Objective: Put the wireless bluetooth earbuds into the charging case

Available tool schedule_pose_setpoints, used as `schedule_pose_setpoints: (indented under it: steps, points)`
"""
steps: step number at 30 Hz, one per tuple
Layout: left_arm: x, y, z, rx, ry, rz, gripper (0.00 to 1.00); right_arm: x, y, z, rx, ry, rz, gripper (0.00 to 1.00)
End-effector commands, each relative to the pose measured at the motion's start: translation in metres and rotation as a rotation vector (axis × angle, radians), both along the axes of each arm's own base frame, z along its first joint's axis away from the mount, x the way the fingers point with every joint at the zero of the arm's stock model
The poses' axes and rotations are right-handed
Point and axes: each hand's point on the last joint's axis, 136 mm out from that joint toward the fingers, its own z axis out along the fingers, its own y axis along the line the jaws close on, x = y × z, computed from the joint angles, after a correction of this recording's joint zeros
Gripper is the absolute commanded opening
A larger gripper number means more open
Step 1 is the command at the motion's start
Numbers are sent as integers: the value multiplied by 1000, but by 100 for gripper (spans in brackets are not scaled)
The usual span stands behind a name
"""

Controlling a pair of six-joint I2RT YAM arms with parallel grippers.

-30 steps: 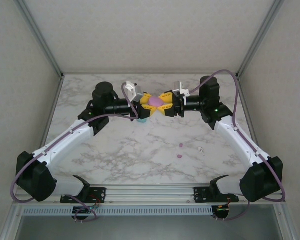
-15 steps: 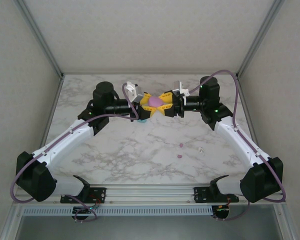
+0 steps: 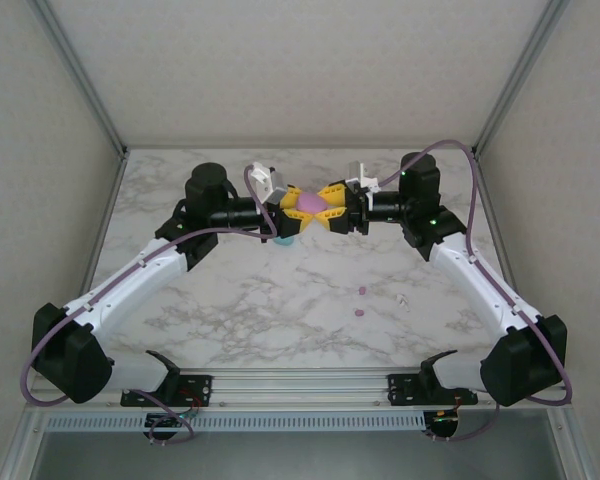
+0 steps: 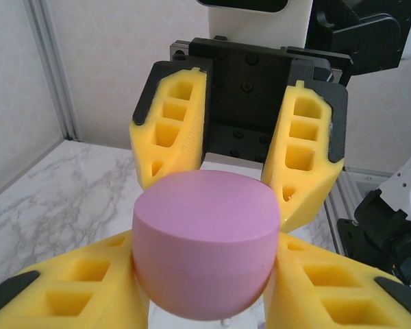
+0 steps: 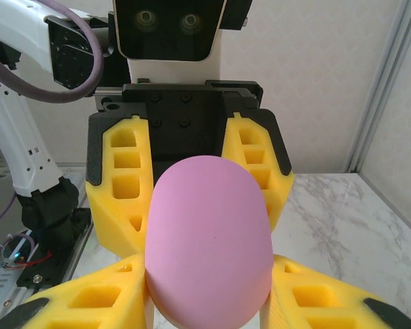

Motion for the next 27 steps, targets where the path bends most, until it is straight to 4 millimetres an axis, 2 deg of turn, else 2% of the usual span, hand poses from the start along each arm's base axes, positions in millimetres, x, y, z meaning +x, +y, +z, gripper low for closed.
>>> schedule_pose_setpoints:
  steps: [1, 5, 19, 27]
  points:
    - [-9, -2, 23, -46, -23, -38, 44, 1, -2, 3, -2, -45, -40, 38]
    - [-9, -2, 24, -48, -18, -38, 47, -1, -2, 4, 1, -54, -40, 38]
    - [-12, -3, 24, -47, -17, -55, 49, -2, -3, 3, 0, -64, -47, 38]
    - [-12, -5, 16, -15, -14, -56, 41, -3, -3, 11, 26, -57, -44, 38]
